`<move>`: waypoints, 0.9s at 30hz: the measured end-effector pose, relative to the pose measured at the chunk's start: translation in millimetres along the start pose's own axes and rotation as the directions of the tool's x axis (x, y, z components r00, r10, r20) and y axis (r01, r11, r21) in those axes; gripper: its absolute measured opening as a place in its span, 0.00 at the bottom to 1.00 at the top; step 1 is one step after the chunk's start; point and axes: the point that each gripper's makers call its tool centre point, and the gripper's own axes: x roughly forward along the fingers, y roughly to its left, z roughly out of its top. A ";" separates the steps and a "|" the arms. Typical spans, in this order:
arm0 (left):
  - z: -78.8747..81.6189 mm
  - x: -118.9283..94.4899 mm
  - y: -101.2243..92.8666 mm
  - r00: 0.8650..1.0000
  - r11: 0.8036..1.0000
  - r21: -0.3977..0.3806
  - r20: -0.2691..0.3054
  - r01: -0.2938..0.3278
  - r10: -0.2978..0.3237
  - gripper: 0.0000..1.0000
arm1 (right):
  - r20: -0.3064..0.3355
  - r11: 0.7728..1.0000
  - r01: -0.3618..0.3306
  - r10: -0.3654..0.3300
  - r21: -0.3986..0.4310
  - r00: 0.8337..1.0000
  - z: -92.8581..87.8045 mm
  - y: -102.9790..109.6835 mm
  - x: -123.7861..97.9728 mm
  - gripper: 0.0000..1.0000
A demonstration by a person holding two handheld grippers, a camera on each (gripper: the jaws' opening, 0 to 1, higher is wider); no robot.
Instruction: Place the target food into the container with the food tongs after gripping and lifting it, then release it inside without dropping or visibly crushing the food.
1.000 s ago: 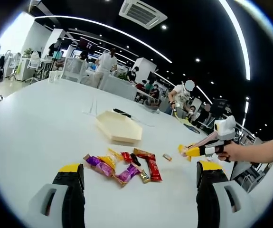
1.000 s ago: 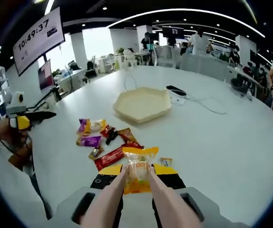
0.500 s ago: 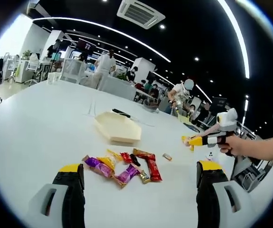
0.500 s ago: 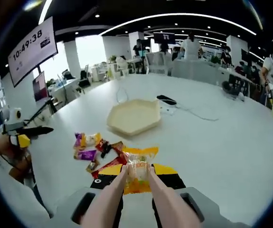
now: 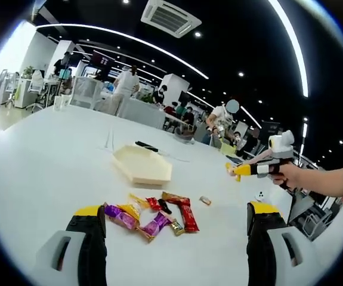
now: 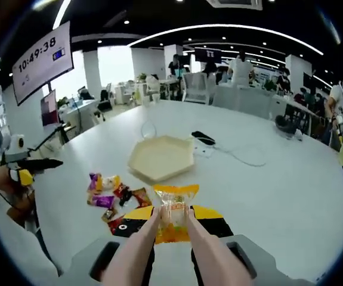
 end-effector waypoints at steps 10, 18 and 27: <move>12.7 -3.1 -5.0 1.000 1.000 0.008 0.004 0.015 -0.015 0.99 | 0.040 1.000 0.013 -0.012 -0.018 0.999 26.8 1.1 -5.0 0.22; 29.7 -4.9 -8.8 0.999 1.000 0.014 0.026 0.027 -0.028 0.99 | 0.061 1.000 0.005 -0.005 -0.004 0.998 36.3 -4.3 0.8 0.22; 25.3 0.0 -8.1 1.000 0.997 0.068 -0.020 0.023 -0.021 0.99 | 0.084 0.999 -0.008 0.005 0.031 0.996 44.2 -11.9 13.1 0.22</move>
